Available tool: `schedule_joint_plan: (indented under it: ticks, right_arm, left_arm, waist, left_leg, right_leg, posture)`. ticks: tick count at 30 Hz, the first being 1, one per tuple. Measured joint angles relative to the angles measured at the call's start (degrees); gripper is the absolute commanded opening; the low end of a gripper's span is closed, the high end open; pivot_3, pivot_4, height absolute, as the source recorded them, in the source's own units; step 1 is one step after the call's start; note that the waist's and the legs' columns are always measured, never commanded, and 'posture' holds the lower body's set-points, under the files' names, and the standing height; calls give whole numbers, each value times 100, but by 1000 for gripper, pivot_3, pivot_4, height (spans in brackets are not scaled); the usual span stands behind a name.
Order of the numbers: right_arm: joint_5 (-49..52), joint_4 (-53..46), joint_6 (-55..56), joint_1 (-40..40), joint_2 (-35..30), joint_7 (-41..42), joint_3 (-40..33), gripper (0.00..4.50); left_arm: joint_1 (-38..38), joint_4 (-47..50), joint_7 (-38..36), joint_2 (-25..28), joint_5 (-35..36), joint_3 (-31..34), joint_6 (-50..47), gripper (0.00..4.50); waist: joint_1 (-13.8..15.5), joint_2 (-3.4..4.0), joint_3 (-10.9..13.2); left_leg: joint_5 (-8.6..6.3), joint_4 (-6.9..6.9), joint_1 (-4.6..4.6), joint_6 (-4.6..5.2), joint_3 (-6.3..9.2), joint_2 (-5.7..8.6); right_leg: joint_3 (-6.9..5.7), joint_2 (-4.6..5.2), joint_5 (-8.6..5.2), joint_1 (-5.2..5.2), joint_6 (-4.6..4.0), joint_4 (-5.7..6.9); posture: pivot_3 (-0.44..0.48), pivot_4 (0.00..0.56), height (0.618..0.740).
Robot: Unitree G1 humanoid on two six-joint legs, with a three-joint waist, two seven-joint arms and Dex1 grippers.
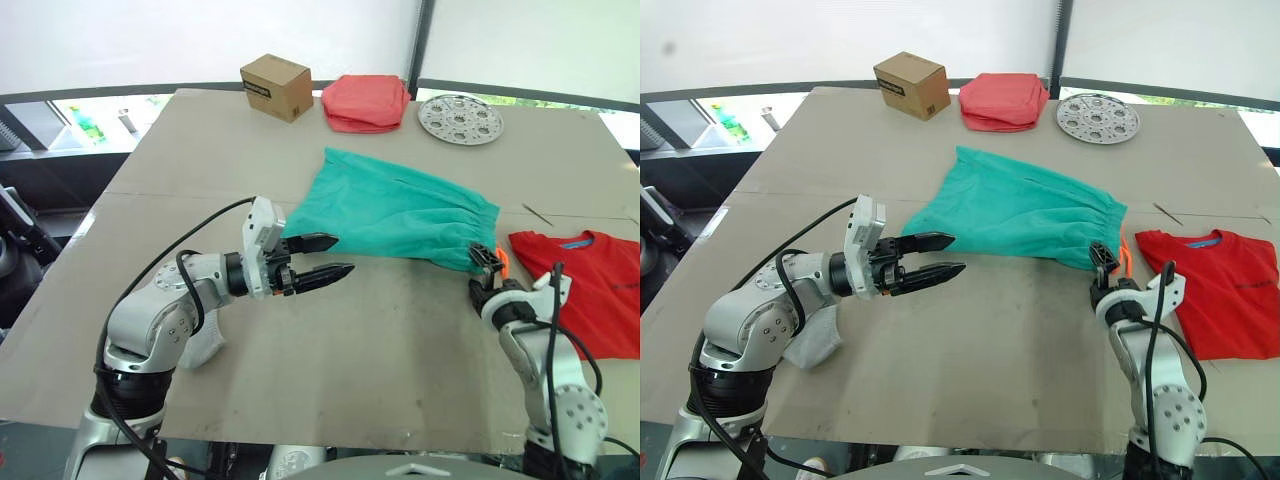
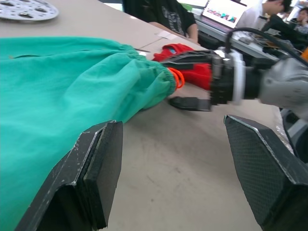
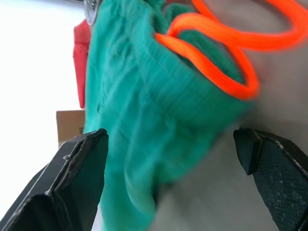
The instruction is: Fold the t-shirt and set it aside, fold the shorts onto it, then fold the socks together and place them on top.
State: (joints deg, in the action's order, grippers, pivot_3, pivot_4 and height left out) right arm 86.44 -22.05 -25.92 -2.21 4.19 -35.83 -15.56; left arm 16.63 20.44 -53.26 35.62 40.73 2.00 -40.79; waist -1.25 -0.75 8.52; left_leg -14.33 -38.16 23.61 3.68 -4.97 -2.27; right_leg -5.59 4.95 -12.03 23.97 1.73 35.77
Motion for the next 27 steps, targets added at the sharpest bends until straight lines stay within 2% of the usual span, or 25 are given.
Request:
schedule_joint_plan:
  ticks: [4, 6, 7, 10, 14, 17, 21, 23, 24, 27]
  right_arm:
    - [-341, 875, 1, -701, -193, 436, -27, 4451]
    - [-514, 1218, -6, -963, -275, 601, -35, 3918]
    - [-624, 1359, -8, -1044, -310, 623, -58, 3577]
    - [-977, 1629, -15, -1145, -351, 659, -77, 1989]
    - [-1361, 1838, -3, -1330, -371, 709, -90, 109]
    - [-1816, 1905, 4, -1412, -416, 799, -2, 29]
    - [-2942, 1681, 0, -1197, -855, 1103, 436, 29]
    - [-3569, 1399, -15, -914, -1267, 1253, 661, 29]
    - [-3989, 1220, -28, -702, -1629, 1350, 797, 29]
    - [-4725, 868, -75, -364, -2197, 1522, 906, 29]
  left_arm:
    - [0, 9, 1, 3, 1, 1, 0, 3591]
    - [-2, 14, 3, 5, 1, 3, 0, 3591]
    - [-29, 36, 10, 16, 1, 16, 0, 3591]
    - [-126, 72, 94, 23, 2, 45, -3, 3591]
    - [-182, 156, 151, 25, 5, 97, -3, 3591]
    - [-235, 161, 214, 23, 5, 98, -3, 3591]
    - [-258, 161, 244, 24, 5, 101, 3, 3591]
    - [-293, 161, 260, 23, 1, 115, 7, 3591]
    - [-316, 161, 276, 25, -2, 133, 10, 3591]
    - [-327, 159, 321, 27, -6, 182, 24, 3591]
  waist:
    - [-36, -13, -8]
    - [-52, -16, -10]
    - [-58, -18, -12]
    - [-66, -19, -13]
    - [-68, -12, -13]
    - [-58, -32, -26]
    - [88, -20, -18]
    - [176, -8, -11]
    - [215, 21, 5]
    - [208, 41, 15]
  left_leg:
    - [0, 0, -4, 0, -1, 0]
    - [1, 0, -5, 1, -2, -1]
    - [0, 0, -5, 0, -1, -1]
    - [0, 0, -5, 0, -2, -2]
    - [-2, -1, -9, -4, -3, 0]
    - [-14, -2, -10, -26, 0, 1]
    - [-15, -3, 6, -26, 5, 10]
    - [-16, -3, 16, -25, 6, 14]
    - [-18, 0, 22, -21, 4, 19]
    - [-6, 9, 26, -23, -8, 19]
  right_leg:
    - [6, -4, 6, -1, -10, 0]
    - [6, -4, 7, -1, -11, 0]
    - [6, -4, 8, -1, -12, 1]
    - [6, -2, 9, -1, -14, 2]
    - [7, 4, 9, 0, -13, 1]
    - [4, 7, 9, -4, -13, -1]
    - [-4, 19, 8, -1, -12, -13]
    - [-8, 23, 8, 1, -12, -27]
    - [-7, 26, 8, 3, -12, -34]
    - [1, 22, 8, 9, -12, -33]
  posture:
    - [0, 150, 740]
    - [0, 150, 740]
    - [0, 150, 740]
    - [0, 150, 740]
    - [0, 150, 740]
    - [0, 150, 740]
    - [0, 150, 740]
    - [0, 150, 740]
    - [0, 150, 740]
    - [0, 150, 740]
